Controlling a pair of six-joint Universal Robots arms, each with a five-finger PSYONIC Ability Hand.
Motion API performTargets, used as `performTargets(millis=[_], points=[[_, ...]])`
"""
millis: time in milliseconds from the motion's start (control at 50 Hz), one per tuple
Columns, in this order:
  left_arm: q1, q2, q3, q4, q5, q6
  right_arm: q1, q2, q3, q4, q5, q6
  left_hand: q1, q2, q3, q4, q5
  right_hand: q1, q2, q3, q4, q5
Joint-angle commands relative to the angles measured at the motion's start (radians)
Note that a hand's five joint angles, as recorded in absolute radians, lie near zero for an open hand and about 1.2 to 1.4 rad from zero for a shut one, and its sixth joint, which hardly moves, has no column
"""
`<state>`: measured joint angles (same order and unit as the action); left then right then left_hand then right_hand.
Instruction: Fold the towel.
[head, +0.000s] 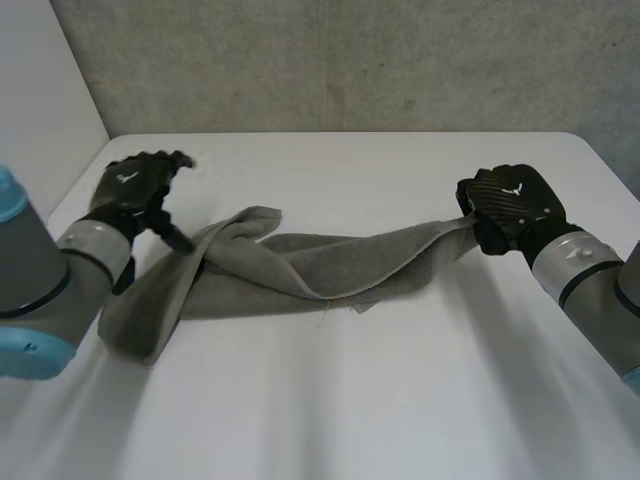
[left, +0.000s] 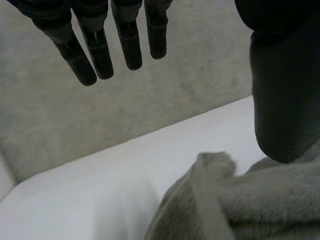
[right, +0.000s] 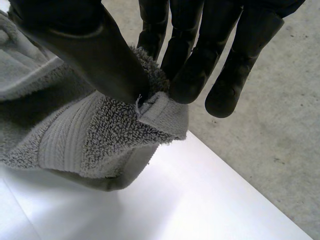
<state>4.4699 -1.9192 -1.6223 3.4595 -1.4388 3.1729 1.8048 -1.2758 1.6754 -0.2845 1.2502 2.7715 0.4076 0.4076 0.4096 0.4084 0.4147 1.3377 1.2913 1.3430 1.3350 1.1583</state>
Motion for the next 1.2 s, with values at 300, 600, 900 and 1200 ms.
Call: performTargets(millis=[300, 600, 900, 1200], points=[[-0.136, -0.468, 0.550, -0.381, 0.066, 0.369, 0.018, 0.003, 0.043, -0.002, -0.003, -0.046, 0.032, 0.032, 0.030, 0.031, -0.150, 0.059, 0.105, 0.053, 0.061, 0.063], [-0.127, -0.394, 0.498, -0.407, 0.017, 0.364, 0.019, 0.022, 0.046, -0.002, -0.003, -0.066, 0.989, 0.989, 0.987, 0.988, 0.807, 0.059, 0.105, 0.053, 0.061, 0.063], [-0.067, 0.057, -0.090, -0.183, -0.017, 0.361, 0.016, 0.021, 0.046, -0.001, -0.003, -0.069, 0.989, 0.989, 0.987, 0.988, 0.807, 0.059, 0.105, 0.053, 0.061, 0.063], [-0.178, 0.175, -0.354, -0.210, 0.024, 0.369, 0.022, 0.021, 0.050, 0.004, -0.018, -0.089, 0.668, 0.668, 0.666, 0.667, 0.486, 0.059, 0.105, 0.053, 0.061, 0.063]])
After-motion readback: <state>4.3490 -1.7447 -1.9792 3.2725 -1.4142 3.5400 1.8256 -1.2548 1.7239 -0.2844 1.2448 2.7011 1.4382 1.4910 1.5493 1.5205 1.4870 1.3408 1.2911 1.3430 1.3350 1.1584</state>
